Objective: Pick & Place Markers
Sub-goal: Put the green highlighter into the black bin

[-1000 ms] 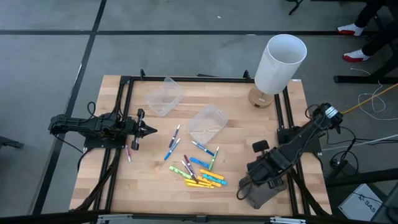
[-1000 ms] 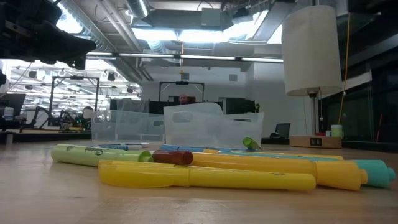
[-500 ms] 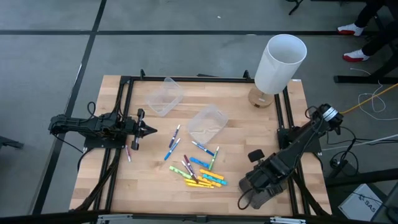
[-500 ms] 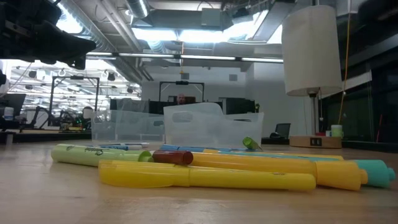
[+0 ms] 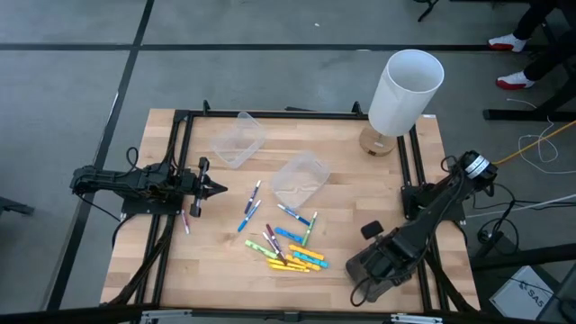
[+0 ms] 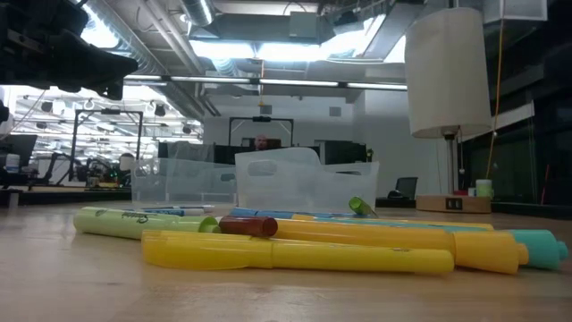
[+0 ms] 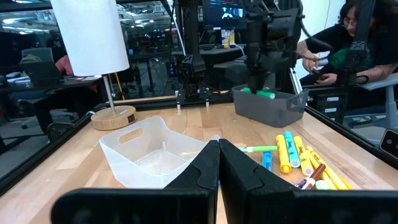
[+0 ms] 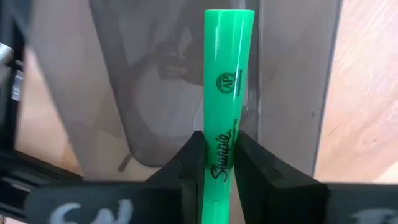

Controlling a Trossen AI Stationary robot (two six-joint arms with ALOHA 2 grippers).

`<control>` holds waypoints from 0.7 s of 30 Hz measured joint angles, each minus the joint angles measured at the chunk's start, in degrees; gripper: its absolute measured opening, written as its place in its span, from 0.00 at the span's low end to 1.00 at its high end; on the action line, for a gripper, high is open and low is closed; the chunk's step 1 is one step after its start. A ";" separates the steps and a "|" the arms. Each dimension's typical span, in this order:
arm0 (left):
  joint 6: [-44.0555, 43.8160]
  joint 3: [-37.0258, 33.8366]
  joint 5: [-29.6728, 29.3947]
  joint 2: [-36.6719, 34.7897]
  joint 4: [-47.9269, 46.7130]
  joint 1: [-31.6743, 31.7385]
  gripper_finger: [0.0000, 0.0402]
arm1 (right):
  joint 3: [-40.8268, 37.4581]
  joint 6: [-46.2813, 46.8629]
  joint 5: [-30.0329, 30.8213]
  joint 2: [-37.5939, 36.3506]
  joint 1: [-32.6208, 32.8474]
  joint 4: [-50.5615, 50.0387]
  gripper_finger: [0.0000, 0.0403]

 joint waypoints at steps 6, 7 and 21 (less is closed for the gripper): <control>0.00 0.00 0.00 0.00 0.00 -0.01 0.01 | -1.31 -0.19 0.08 0.02 0.00 0.64 0.17; 0.00 -0.01 0.00 0.00 0.00 -0.01 0.01 | -1.31 -0.19 0.05 0.02 0.00 1.02 0.17; 0.00 0.00 0.00 0.00 0.00 0.00 0.01 | -1.31 0.04 -1.47 0.02 -0.02 2.69 0.19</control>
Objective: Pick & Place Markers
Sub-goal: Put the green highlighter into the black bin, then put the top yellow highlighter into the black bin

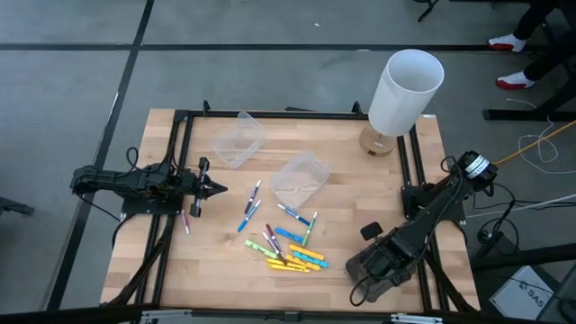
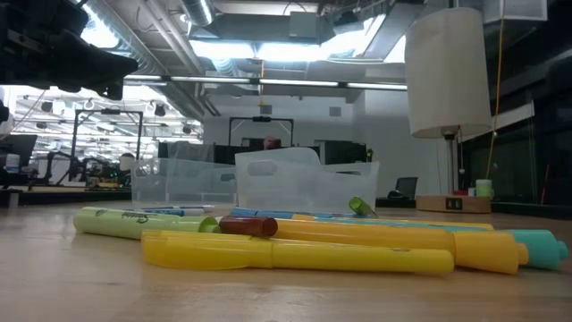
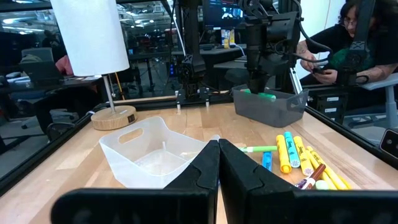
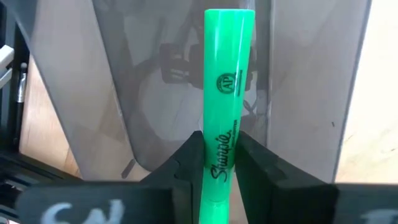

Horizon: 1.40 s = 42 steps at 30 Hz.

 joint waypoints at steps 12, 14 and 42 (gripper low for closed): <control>0.00 0.00 0.00 0.00 -0.01 0.02 0.01 | 0.02 0.19 -0.02 0.00 -0.33 0.22 0.25; 0.00 0.00 0.00 0.00 -0.01 -0.01 0.01 | 0.02 0.51 -0.02 0.00 -0.59 0.22 0.28; 0.00 0.00 0.00 0.00 -0.01 0.01 0.01 | 11.27 0.75 0.20 0.02 -5.58 -8.09 0.33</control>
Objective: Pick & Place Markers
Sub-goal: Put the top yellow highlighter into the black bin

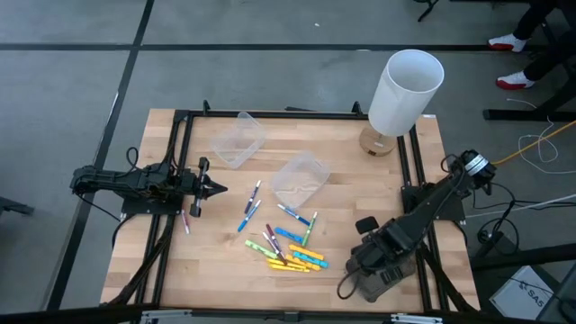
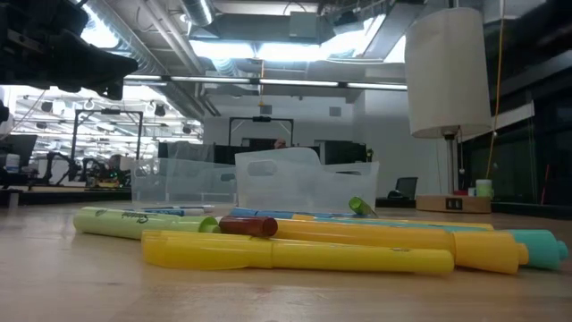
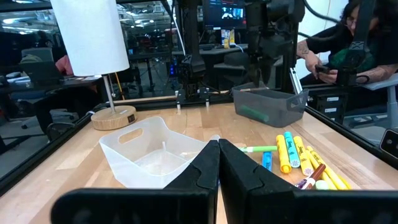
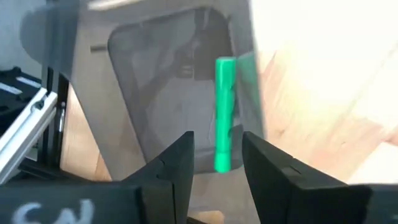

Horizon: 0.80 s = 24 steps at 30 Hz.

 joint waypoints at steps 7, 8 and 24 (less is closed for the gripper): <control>0.00 0.01 0.00 0.00 0.00 -0.01 0.01 | 3.25 -4.94 -0.02 0.00 -5.09 0.02 0.33; 0.00 -0.01 0.00 0.00 0.00 -0.01 0.01 | 3.73 -5.44 0.00 0.00 -5.74 0.00 0.33; 0.00 -0.01 0.00 0.00 0.01 0.00 0.01 | 16.67 -7.15 0.41 8.06 -13.94 0.06 0.34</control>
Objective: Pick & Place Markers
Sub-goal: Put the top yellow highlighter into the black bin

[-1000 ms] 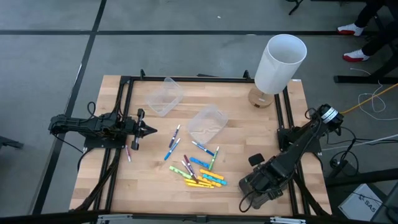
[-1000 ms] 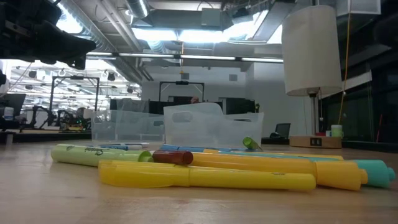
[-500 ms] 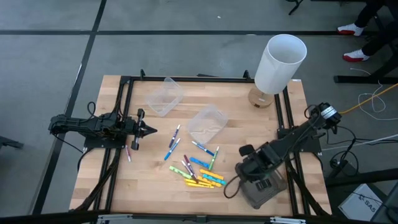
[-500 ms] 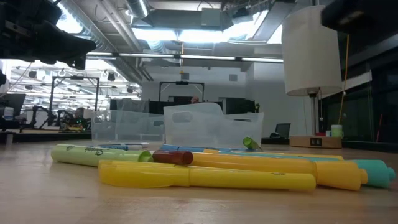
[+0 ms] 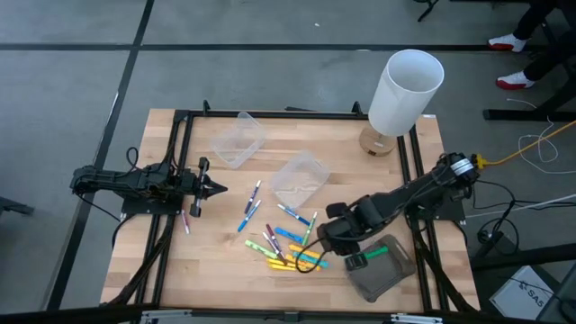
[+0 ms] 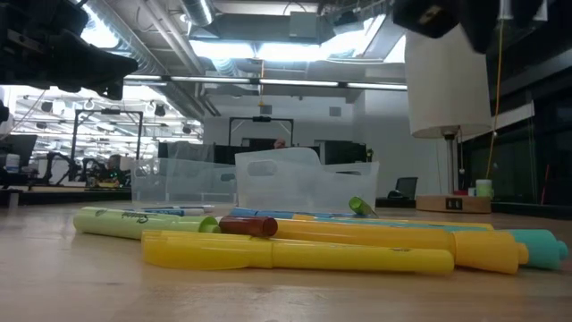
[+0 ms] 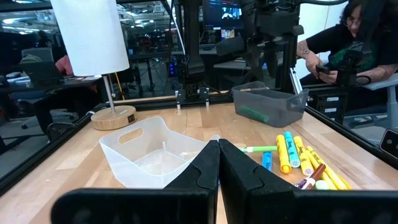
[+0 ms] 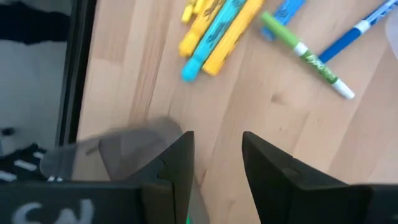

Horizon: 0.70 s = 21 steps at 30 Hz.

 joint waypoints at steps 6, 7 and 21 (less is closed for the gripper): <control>0.00 -0.01 0.00 0.00 -0.01 -0.02 0.01 | 1.77 9.07 0.00 2.96 -2.98 -0.12 0.34; 0.00 -0.01 -0.01 0.00 0.00 -0.01 0.01 | 1.89 11.06 0.05 3.46 -3.35 -0.27 0.34; 0.00 -0.01 0.00 0.00 0.00 0.01 0.01 | 11.34 24.53 0.01 12.92 -4.20 -2.46 0.34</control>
